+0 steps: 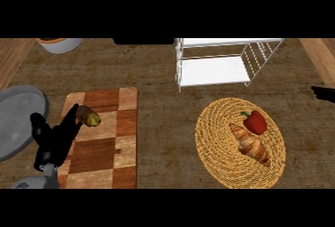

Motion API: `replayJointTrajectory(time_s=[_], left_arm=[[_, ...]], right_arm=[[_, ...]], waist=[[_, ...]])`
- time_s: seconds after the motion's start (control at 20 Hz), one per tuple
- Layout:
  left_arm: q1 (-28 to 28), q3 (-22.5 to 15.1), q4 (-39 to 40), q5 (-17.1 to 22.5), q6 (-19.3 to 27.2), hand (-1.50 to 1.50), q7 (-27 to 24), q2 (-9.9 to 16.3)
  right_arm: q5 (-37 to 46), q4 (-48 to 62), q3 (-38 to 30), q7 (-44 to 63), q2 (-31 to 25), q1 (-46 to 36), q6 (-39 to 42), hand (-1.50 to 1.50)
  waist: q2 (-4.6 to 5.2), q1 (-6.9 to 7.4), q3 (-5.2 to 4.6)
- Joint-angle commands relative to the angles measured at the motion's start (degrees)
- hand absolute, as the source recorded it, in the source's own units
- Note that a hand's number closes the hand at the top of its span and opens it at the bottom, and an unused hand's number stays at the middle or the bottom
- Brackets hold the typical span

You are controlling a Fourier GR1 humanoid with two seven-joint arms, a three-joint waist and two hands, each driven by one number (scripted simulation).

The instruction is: Pick the croissant from the placemat and place it in the tiered shelf

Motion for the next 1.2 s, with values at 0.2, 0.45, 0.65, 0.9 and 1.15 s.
replayJointTrajectory(time_s=[0.2, 0.45, 0.65, 0.9, 1.15], left_arm=[[1.26, -0.42, 0.79, -1.09, 0.18, 0.00, 0.03, -1.67], [-0.63, 0.97, 2.50, -0.29, -1.15, 0.00, 1.02, -1.26], [-0.15, 1.08, -0.44, -0.75, -1.15, 0.00, 2.84, -1.06], [3.09, 2.18, 1.38, 0.17, -4.81, 0.00, -0.63, -0.74], [2.36, 0.45, 1.43, -3.62, -1.88, 0.00, -2.41, -3.78]], right_arm=[[-2.70, -20.28, 0.90, 26.94, 4.78, 0.04, -5.77, -1.50], [4.07, -28.35, 4.44, 36.53, 8.84, 2.05, -12.25, -1.50], [6.35, -30.55, 6.93, 44.20, 11.88, 0.53, -10.70, -1.50], [9.24, -36.86, 7.85, 48.20, 11.08, 3.91, -7.72, -1.50], [19.29, -28.90, 11.69, 45.77, 17.05, 2.29, -9.98, -1.50]], waist=[[0.09, -0.40, -0.31], [0.25, -0.26, -0.25], [0.28, 0.12, -0.23], [0.26, -0.03, -0.23], [0.41, 0.36, -0.20]])
